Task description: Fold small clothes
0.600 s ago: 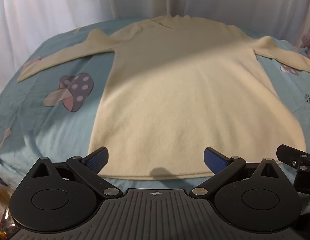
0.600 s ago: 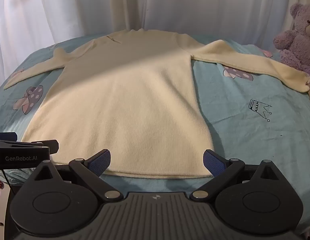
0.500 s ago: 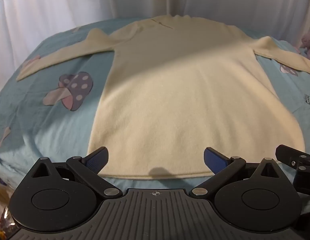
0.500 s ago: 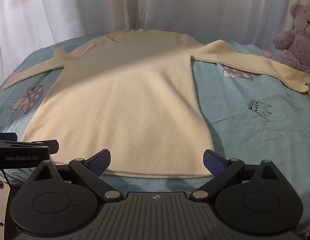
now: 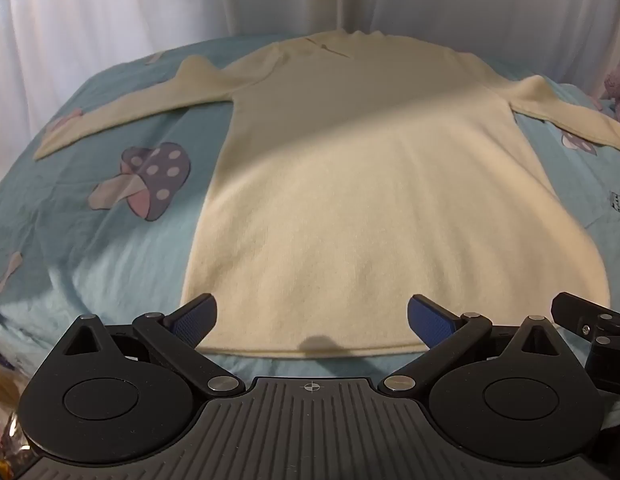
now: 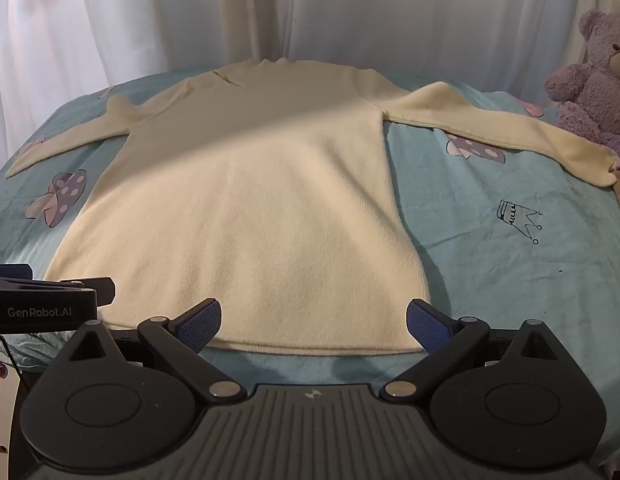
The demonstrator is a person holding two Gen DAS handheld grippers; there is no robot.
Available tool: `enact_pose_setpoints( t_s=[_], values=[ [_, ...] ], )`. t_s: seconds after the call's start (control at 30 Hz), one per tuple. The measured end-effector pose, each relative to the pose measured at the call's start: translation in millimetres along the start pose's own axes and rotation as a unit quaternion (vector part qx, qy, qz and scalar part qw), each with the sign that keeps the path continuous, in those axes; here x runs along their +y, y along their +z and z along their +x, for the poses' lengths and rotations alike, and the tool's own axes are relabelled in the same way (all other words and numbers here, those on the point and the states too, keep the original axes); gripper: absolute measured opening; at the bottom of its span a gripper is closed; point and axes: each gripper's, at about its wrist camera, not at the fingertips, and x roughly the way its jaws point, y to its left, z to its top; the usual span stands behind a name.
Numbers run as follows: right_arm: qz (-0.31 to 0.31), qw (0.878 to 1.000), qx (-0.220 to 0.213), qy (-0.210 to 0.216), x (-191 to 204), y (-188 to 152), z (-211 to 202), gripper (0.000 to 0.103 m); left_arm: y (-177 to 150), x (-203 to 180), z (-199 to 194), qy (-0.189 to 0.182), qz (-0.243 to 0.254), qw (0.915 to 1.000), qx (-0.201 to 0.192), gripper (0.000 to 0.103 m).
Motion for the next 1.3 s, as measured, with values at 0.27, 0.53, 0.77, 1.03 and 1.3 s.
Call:
enact_pose_setpoints(
  t_s=[0.27, 0.53, 0.77, 1.03, 1.3],
  values=[
    [0.013, 1.000, 0.003, 0.002, -1.8, 1.9, -3.1, 0.099, -0.3, 3.6, 0.2, -0.005, -0.007, 1.0000, 0.005, 0.103],
    [0.014, 1.000, 0.004, 0.000, 1.3, -0.6, -0.1, 0.099, 0.0, 3.7, -0.7, -0.004, -0.006, 1.0000, 0.005, 0.103],
    [0.015, 1.000, 0.004, -0.004, 3.6, 1.7, -2.3, 0.099, -0.1, 5.6, -2.3, -0.006, -0.009, 0.9999, 0.007, 0.103],
    [0.015, 1.000, 0.007, -0.002, -0.2, 2.1, 0.6, 0.099, 0.5, 6.9, -0.9, -0.006, -0.008, 0.9999, 0.008, 0.103],
    [0.019, 1.000, 0.010, -0.003, 1.9, 2.7, 1.8, 0.099, 2.0, 8.2, 0.3, -0.006, -0.007, 0.9999, 0.012, 0.103]
  ],
)
